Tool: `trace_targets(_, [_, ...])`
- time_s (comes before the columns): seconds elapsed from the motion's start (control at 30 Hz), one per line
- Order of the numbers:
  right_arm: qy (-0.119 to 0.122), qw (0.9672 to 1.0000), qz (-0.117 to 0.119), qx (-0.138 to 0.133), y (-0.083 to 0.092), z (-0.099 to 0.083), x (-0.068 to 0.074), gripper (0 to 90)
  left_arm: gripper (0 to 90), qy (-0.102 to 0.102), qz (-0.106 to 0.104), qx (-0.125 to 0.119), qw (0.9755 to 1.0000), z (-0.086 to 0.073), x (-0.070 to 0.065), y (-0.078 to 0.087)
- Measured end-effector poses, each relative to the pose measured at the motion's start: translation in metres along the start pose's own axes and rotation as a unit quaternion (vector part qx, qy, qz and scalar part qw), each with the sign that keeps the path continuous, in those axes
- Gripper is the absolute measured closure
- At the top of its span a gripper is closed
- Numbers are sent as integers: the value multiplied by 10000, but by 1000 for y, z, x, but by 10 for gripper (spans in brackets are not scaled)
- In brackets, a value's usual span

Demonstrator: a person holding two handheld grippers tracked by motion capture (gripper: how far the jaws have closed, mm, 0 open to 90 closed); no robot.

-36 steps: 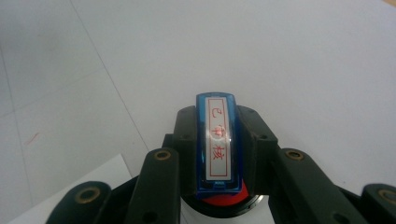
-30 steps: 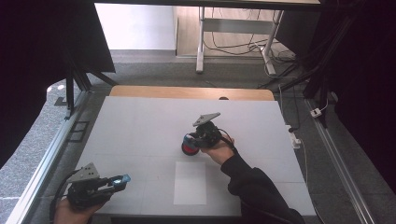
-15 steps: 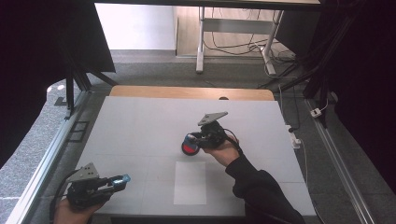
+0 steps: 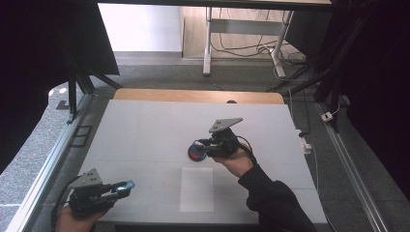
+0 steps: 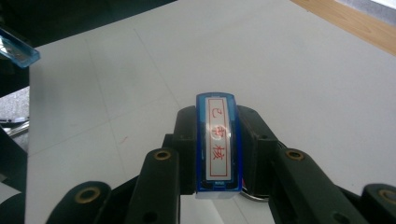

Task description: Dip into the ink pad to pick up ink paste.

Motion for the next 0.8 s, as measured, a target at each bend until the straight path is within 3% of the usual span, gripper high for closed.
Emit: trace_targets(0.8, [139,9979,495,-386,32,6,28,713,683,27,-5,-12,10000,0,0,0])
Point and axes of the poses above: each handheld gripper's, and its own axes: y roughly backward along the jaws, z roughly out of its top, x roughly to its left, the point moved 6 cm from there along -y, roughly forward along the jaws, and after that the axes turned 5 degrees about x, right-handed, at the moved point
